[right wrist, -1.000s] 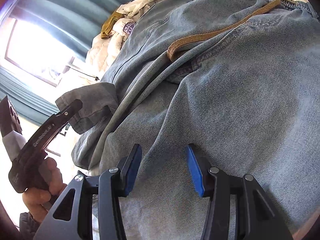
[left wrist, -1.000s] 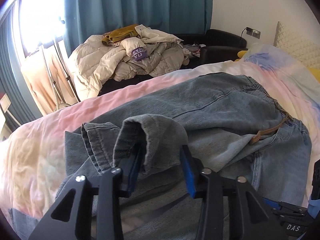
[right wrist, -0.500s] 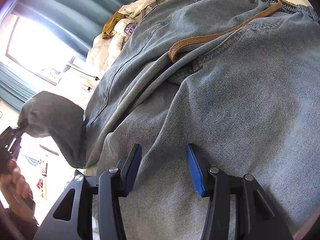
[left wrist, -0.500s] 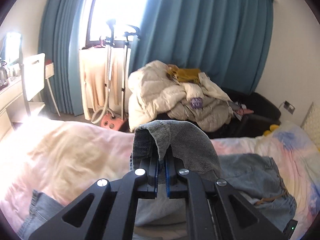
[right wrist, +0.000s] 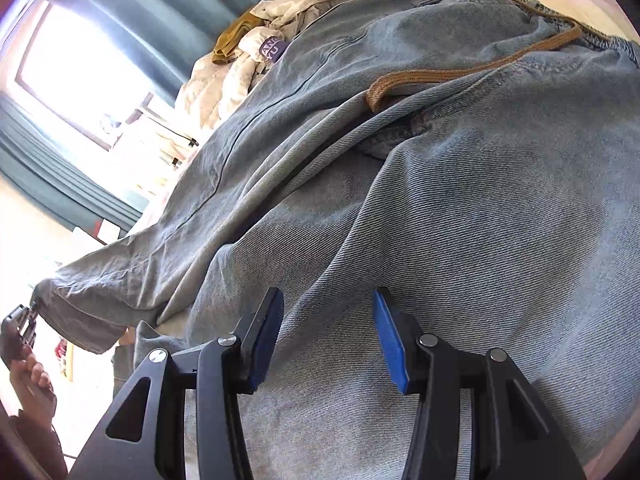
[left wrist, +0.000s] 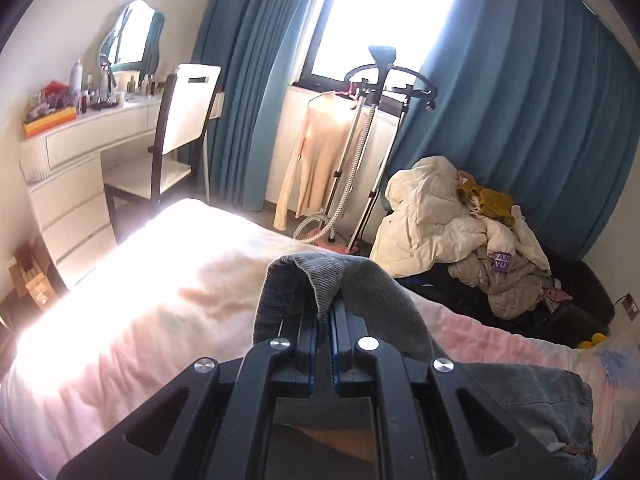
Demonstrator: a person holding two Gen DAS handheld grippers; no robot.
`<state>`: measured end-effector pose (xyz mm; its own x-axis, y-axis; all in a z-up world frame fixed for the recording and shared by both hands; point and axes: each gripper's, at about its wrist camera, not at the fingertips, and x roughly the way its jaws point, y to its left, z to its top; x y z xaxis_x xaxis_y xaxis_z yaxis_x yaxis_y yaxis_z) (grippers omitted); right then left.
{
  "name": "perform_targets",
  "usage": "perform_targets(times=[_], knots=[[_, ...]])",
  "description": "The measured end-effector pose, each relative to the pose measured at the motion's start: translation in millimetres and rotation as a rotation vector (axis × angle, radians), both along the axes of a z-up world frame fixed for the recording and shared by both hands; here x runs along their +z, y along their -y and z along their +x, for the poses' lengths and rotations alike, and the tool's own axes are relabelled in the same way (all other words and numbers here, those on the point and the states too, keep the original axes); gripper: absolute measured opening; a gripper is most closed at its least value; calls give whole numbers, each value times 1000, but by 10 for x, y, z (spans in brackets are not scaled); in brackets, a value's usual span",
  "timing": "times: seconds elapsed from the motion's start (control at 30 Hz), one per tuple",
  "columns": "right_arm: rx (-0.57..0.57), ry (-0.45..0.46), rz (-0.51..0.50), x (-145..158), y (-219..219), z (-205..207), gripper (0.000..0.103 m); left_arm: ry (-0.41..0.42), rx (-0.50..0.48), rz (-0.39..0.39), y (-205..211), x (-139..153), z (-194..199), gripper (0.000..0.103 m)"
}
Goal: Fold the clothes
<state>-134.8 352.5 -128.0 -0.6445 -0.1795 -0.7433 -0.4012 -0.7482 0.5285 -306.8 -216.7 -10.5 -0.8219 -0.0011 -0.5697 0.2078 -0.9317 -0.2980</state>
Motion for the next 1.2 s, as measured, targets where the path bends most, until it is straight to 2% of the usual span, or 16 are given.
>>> perform_targets(times=[0.07, 0.17, 0.23, 0.4, 0.53, 0.57, 0.6, 0.7, 0.9, 1.07, 1.2], knots=[[8, 6, 24, 0, 48, -27, 47, 62, 22, 48, 172, -236, -8, 6], [15, 11, 41, 14, 104, -57, 47, 174, 46, 146, 398, -523, -11, 16], [21, 12, 54, 31, 145, -78, 47, 206, 57, 191, 507, -629, 26, 16], [57, 19, 74, 67, 282, -100, 47, 214, 51, 252, 640, -674, 242, 24], [85, 9, 97, 116, 363, -80, 47, 216, -1, 392, 581, -826, 498, 32], [90, 8, 101, 127, 381, -78, 47, 209, -12, 433, 533, -884, 582, 36], [94, 7, 99, 135, 393, -77, 47, 202, -25, 471, 475, -942, 657, 44], [103, 4, 104, 157, 389, 0, 47, 209, -60, 560, 245, -1141, 774, 52], [118, 8, 93, 125, 464, 21, 47, 356, -49, 729, -98, -1723, 406, 52], [122, 32, 73, 39, 455, -7, 47, 318, 21, 810, -137, -1926, 110, 52], [125, 42, 67, -25, 456, -40, 47, 300, 55, 799, -195, -1951, -56, 52]])
